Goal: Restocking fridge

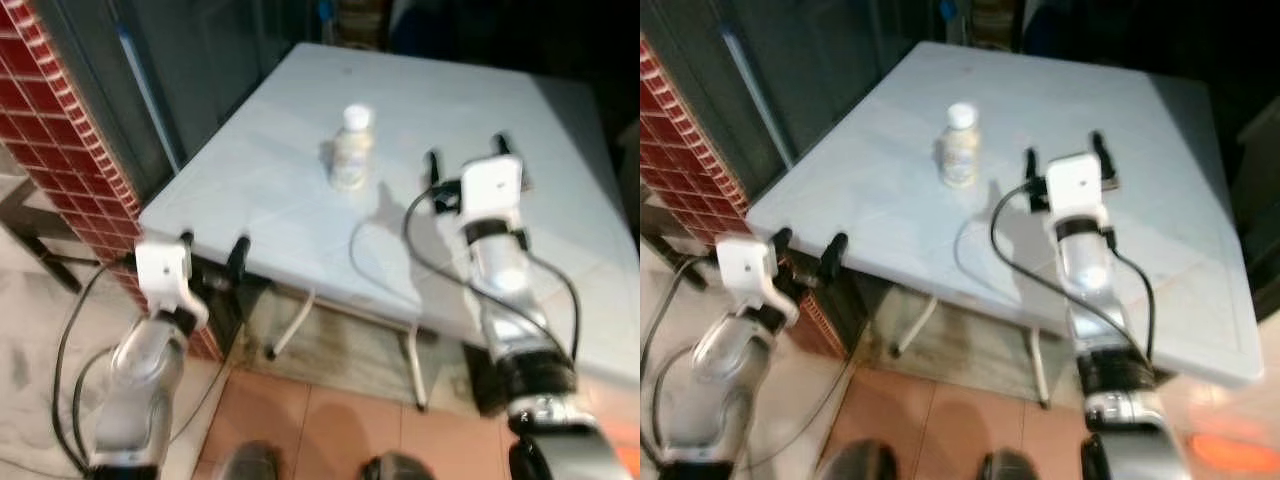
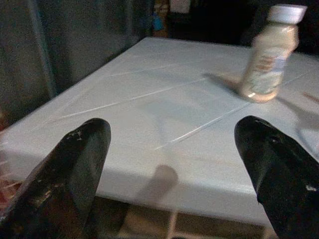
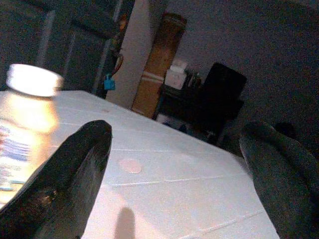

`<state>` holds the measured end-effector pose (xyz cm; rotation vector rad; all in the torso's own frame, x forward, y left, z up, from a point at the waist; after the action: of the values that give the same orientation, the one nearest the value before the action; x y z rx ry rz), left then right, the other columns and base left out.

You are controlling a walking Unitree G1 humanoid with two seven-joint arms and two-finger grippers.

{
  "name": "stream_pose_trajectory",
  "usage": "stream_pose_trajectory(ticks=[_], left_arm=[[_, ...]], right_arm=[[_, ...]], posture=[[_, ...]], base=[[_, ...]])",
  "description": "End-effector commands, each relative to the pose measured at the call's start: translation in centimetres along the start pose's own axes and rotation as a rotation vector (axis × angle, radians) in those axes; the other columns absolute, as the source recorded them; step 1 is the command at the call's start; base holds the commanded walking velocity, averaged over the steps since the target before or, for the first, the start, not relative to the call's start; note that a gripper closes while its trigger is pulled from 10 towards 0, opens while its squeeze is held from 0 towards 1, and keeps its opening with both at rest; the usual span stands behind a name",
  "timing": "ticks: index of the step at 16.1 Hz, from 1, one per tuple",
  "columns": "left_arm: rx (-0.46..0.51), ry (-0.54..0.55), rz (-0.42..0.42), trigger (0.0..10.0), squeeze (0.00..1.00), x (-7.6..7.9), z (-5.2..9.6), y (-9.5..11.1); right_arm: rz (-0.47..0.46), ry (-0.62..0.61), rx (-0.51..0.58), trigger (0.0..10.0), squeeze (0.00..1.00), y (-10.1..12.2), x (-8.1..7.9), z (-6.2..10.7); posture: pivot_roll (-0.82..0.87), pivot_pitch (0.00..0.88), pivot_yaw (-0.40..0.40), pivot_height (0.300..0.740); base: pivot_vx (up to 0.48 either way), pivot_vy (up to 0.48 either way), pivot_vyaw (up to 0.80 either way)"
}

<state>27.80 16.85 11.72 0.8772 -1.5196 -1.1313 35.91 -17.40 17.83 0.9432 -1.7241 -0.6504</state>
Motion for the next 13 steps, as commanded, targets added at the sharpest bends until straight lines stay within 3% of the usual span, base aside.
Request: stream_pose_trajectory(ticks=[1, 5, 7, 9, 12, 13], left_arm=[[0.008, -0.009, -0.021, 10.0, 0.00, 0.0, 0.1, 0.3], [0.004, -0.012, -0.020, 10.0, 0.00, 0.0, 0.2, 0.2], [-0.010, -0.002, -0.024, 10.0, 0.00, -0.3, 0.7, 0.1], [-0.024, 0.001, -0.034, 10.0, 0.00, -0.6, 1.3, 0.2], [-0.058, -0.015, -0.062, 10.0, 0.00, -0.8, 2.2, 0.7], [-0.071, -0.016, -0.065, 10.0, 0.00, -0.8, 2.7, 0.6]], right_arm=[[0.003, -0.003, 0.026, 10.0, 0.00, 0.8, -0.1, -0.4], [-0.006, -0.021, 0.009, 10.0, 0.00, 0.5, 0.3, -0.5], [-0.081, 0.026, -0.013, 10.0, 0.00, 0.2, -0.1, -1.0], [-0.134, 0.047, -0.019, 10.0, 0.00, 0.3, -0.2, -2.0], [-0.184, 0.098, 0.061, 10.0, 0.00, 2.6, -0.4, -4.4], [-0.212, 0.122, 0.087, 10.0, 1.00, 3.4, -0.5, -5.2]], posture=[[0.06, 0.059, 0.035, 0.740], [0.06, 0.057, 0.037, 0.740], [0.08, 0.078, 0.050, 0.740], [0.10, 0.112, 0.080, 0.740], [0.13, 0.148, 0.111, 0.740], [0.14, 0.157, 0.115, 0.740]], base=[[0.000, 0.000, 0.00], [0.000, 0.000, 0.00], [0.000, 0.000, 0.00], [0.000, 0.000, 0.00], [0.000, 0.000, 0.00], [0.000, 0.000, 0.00]])
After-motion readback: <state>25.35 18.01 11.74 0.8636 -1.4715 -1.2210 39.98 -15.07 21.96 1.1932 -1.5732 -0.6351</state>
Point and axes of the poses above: a point about 5 cm out from each wrist's last joint towards the gripper, its own z axis pointing back from the gripper into the wrist, its own y axis along the axis of the wrist's last joint, x = y × z, the point moved 2 cm from there along -z, pointing out of the wrist towards the gripper, and after that the axes turned 14 degrees about z, right-handed, at the moved point
